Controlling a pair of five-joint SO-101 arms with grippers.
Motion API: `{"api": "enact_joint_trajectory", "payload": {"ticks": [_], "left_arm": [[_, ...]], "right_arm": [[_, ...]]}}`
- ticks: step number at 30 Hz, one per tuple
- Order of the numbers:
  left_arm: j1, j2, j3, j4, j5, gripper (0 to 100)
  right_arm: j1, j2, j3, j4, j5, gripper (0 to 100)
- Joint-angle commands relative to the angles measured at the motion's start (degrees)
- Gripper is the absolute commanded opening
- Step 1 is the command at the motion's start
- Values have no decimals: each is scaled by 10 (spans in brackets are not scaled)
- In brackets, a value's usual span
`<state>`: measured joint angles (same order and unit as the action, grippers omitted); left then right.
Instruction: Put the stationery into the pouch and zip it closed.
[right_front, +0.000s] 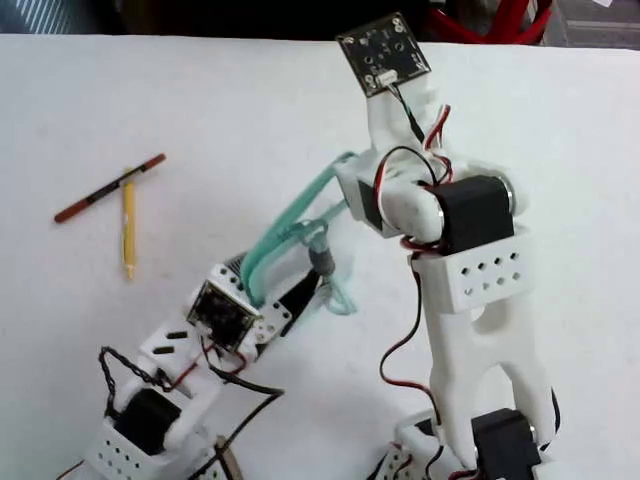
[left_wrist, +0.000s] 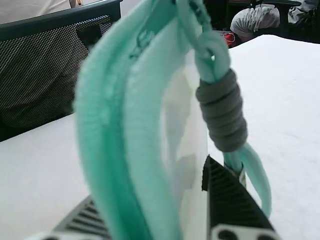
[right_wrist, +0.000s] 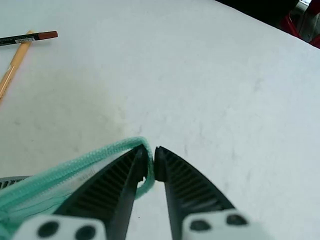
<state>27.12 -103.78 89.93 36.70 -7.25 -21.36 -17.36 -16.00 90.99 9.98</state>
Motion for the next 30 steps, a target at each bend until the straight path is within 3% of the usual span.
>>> {"api": "enact_joint_trajectory", "payload": {"ticks": [1, 6, 11, 17, 24, 30], "left_arm": [[-44, -6, -140, 113, 73, 216], [-165, -6, -302, 274, 117, 272], [-310, -2, -372, 321, 50, 271], [-355, 39, -562, 458, -63, 270], [-471, 410, -868, 581, -171, 230], [-477, 772, -1053, 647, -185, 233]], "right_arm": [[-2, 1, 1, -2, -4, 19], [-2, 2, 2, 0, -4, 19], [-2, 0, 27, -3, -4, 19], [-1, -13, 99, -51, 0, 19], [-1, -103, 185, -90, -3, 19], [-3, -205, 290, -131, -4, 19]]}}
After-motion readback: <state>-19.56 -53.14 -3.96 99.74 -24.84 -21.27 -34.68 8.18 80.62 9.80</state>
